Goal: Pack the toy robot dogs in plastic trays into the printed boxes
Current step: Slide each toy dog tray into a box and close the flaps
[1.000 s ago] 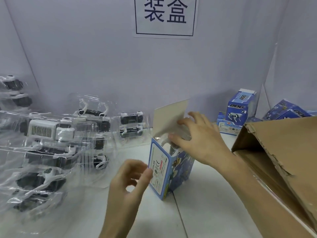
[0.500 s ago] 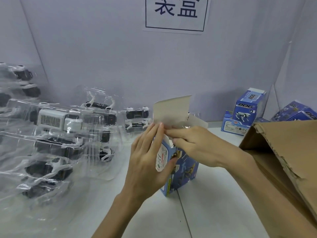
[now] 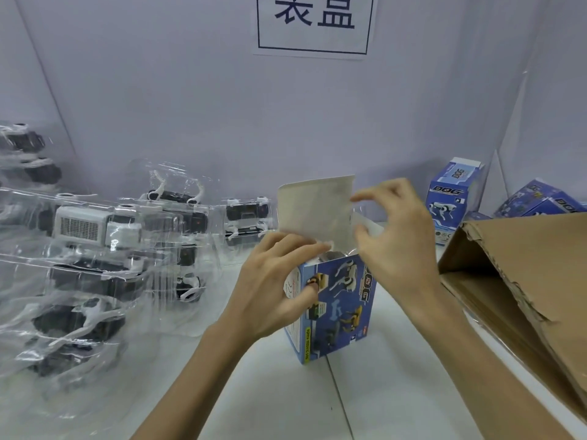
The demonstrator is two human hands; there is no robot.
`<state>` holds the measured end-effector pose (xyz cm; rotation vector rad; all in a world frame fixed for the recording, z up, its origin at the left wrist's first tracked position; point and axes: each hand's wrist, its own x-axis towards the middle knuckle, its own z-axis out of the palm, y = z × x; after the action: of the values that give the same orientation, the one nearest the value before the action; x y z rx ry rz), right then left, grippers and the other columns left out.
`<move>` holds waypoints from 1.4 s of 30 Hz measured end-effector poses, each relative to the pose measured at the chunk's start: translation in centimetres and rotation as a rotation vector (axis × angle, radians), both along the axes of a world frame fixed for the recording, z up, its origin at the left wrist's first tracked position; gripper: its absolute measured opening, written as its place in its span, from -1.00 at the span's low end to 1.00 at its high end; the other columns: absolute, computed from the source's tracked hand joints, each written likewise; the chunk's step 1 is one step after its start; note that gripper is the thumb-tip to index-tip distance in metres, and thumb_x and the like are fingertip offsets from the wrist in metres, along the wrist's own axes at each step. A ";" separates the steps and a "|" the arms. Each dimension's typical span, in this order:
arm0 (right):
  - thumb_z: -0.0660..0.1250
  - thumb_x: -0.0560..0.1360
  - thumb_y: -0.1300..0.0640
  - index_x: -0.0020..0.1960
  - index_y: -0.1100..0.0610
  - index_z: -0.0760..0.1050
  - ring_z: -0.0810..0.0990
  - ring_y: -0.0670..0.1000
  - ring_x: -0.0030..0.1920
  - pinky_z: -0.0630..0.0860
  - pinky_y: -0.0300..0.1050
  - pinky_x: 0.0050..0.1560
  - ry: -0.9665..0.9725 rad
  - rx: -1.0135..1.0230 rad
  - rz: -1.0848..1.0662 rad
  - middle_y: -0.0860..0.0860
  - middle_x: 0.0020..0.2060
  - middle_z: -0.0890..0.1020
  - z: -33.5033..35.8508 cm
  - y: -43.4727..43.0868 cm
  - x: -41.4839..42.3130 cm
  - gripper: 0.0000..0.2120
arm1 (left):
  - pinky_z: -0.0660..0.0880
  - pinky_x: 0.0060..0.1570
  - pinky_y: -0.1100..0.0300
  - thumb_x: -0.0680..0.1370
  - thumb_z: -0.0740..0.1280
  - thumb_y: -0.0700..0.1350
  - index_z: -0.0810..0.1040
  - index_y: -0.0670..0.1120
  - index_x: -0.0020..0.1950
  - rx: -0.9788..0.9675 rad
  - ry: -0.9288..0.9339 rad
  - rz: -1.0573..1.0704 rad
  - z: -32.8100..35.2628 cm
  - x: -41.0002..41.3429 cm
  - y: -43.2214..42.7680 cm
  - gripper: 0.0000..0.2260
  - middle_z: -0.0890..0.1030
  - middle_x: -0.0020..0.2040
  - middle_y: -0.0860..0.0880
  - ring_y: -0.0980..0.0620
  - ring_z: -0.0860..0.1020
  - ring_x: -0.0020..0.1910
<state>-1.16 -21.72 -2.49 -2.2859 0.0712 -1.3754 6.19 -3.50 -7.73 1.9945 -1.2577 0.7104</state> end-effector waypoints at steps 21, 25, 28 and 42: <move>0.37 0.53 0.37 0.51 -0.13 0.21 0.46 -0.18 0.30 0.56 -0.34 0.04 0.347 0.531 0.568 -0.22 0.32 0.44 -1.3 -3.7 1.9 -0.29 | 0.38 0.28 0.19 0.56 0.23 0.15 0.71 -0.04 0.07 -0.135 0.300 -0.134 0.2 0.5 0.1 -0.63 0.65 0.13 0.18 0.07 0.46 0.32; 0.27 0.54 0.49 0.41 -0.15 0.34 0.58 -0.13 0.24 0.57 -0.23 0.13 0.331 0.550 0.817 -0.18 0.23 0.62 -2.0 -3.4 1.4 -0.34 | 0.35 0.32 0.09 0.56 0.23 0.10 0.72 -0.04 0.01 -0.145 0.319 -0.162 0.4 0.8 1.3 -0.67 0.66 0.17 0.21 0.07 0.46 0.37; 0.20 0.56 0.49 0.23 -0.08 0.54 0.62 -0.05 0.19 0.60 -0.17 0.09 0.239 0.604 0.842 -0.12 0.12 0.69 -2.8 -2.7 0.9 -0.49 | 0.30 0.30 -0.08 0.60 0.19 0.04 0.72 0.00 0.01 -0.112 0.037 0.016 -0.3 0.4 1.6 -0.69 0.61 0.23 0.23 0.06 0.41 0.35; 0.38 0.41 -0.16 -0.08 -0.01 0.45 0.55 -0.02 0.30 0.61 -0.02 0.03 0.324 0.296 0.779 -0.22 0.18 0.65 -2.8 -0.2 -1.7 -0.74 | 0.49 0.04 -0.12 0.59 0.30 -0.16 0.69 -0.13 0.08 -0.478 0.132 0.116 -2.5 -1.6 -0.2 -0.82 0.61 0.11 0.06 -0.02 0.56 0.10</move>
<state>-2.81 -21.93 -5.29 -1.9354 -0.4366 -0.5516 4.58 -3.69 -10.24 1.6927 -0.8060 0.8307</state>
